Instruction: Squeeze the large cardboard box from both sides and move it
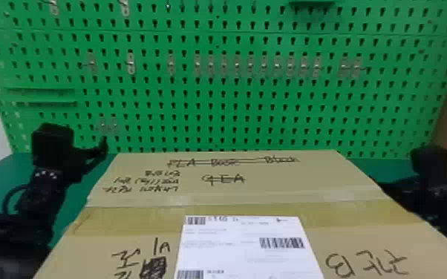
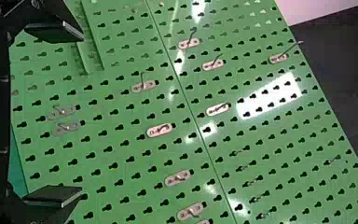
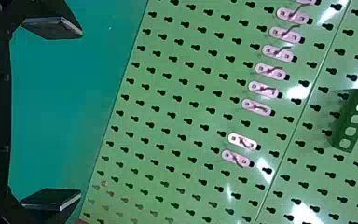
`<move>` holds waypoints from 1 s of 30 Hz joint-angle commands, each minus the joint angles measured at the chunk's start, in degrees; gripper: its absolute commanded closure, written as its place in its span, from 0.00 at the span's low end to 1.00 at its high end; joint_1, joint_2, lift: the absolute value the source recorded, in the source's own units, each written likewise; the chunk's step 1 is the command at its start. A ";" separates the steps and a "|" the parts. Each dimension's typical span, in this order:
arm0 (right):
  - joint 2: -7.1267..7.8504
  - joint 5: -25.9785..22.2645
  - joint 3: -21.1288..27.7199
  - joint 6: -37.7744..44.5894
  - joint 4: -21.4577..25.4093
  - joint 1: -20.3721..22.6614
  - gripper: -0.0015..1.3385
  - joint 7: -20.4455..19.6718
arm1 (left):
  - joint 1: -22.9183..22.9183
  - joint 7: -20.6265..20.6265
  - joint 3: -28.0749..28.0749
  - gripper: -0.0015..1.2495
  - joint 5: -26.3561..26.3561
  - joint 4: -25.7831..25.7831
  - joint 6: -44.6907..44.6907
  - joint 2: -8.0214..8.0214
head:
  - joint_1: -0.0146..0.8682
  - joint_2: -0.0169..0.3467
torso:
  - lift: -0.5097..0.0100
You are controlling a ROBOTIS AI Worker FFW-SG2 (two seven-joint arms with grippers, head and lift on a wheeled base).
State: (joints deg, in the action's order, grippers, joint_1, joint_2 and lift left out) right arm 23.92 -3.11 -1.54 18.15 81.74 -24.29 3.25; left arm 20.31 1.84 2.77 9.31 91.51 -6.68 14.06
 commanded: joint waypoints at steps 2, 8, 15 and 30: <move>-0.01 0.03 0.13 0.04 0.00 -0.05 0.08 0.00 | 0.09 0.00 -0.04 0.10 0.00 -0.02 0.00 0.00 | 0.47 0.19 | 0.58; 0.07 0.12 0.13 0.04 0.00 0.03 0.08 0.00 | 0.09 0.00 -0.13 0.10 0.09 -0.02 0.00 0.00 | 0.47 0.19 | 0.58; -0.19 0.21 0.40 0.04 0.00 0.21 0.08 0.00 | 0.09 0.00 -0.13 0.10 0.09 -0.02 0.00 -0.09 | 0.47 0.19 | 0.58; -0.45 0.21 1.19 0.04 0.26 0.65 0.08 0.00 | -0.18 0.00 -0.04 0.10 0.00 -0.02 0.00 -0.26 | 0.47 0.19 | 0.58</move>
State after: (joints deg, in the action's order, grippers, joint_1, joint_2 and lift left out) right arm 23.45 -2.82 -0.44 18.19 81.89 -23.76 3.25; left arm 20.15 1.84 2.84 9.41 91.50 -6.68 13.85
